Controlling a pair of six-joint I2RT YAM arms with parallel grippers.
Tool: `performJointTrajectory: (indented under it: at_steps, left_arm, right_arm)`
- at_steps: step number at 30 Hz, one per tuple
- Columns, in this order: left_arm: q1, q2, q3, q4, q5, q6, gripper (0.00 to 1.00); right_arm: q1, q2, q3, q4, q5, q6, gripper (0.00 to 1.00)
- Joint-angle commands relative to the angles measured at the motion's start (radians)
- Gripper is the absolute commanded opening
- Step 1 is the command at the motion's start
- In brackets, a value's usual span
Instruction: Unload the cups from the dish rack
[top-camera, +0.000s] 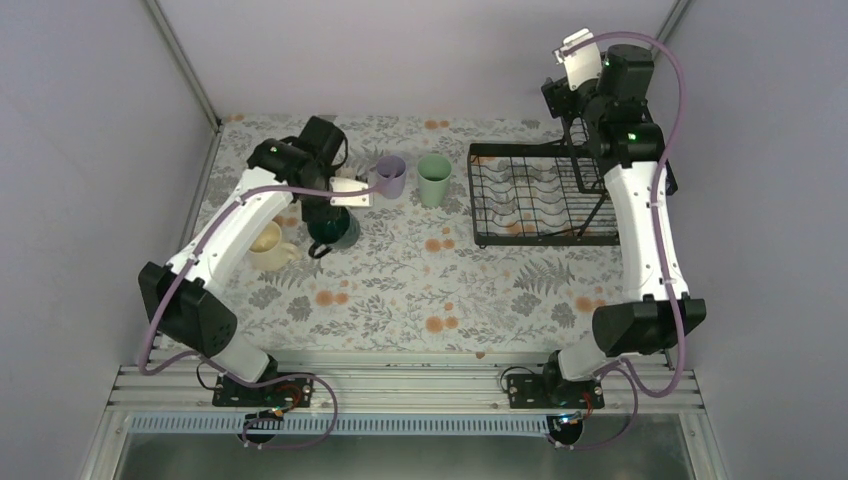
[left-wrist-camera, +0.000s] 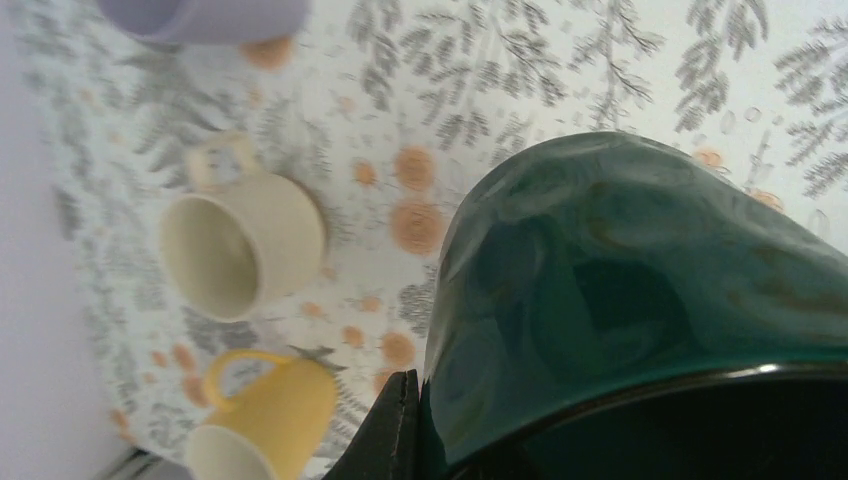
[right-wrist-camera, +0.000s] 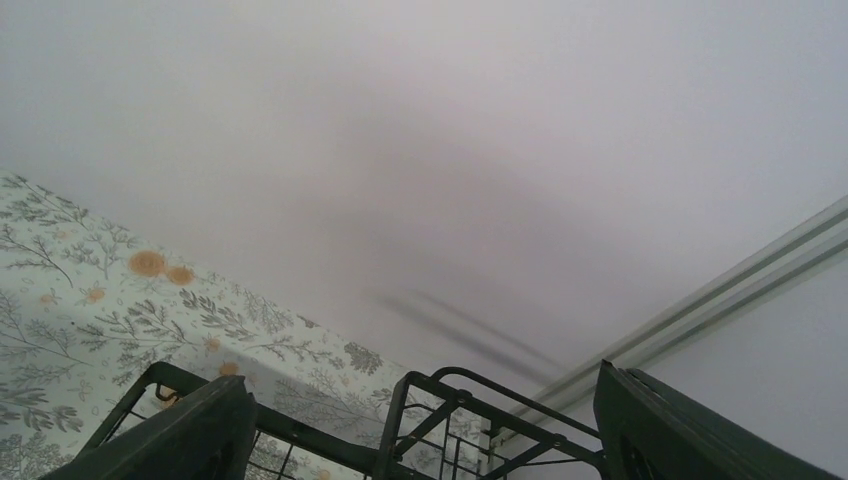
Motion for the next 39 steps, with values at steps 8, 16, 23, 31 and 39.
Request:
performJointTrajectory:
  at_steps: [8, 16, 23, 31, 39]
  left_arm:
    - [0.003, 0.107, -0.14, 0.102, 0.048, -0.002, 0.02]
    - [0.003, 0.202, -0.158, 0.189, 0.015, -0.027, 0.02]
    - [0.003, 0.236, -0.203, 0.259, -0.011, -0.049, 0.02]
    - [0.003, 0.268, -0.258, 0.32, -0.061, -0.052, 0.02]
    - [0.002, 0.248, -0.233, 0.331, -0.093, -0.072, 0.61]
  right_arm:
    - [0.049, -0.103, -0.085, 0.013, 0.0, 0.003, 0.88]
    - [0.065, -0.134, -0.115, 0.011, -0.01, 0.01, 0.88]
    - [0.077, -0.151, -0.135, 0.018, -0.007, 0.012, 0.89]
    - [0.084, -0.154, -0.135, 0.016, -0.016, 0.031, 0.89]
    - [0.085, -0.18, -0.17, 0.026, -0.022, 0.056, 0.89]
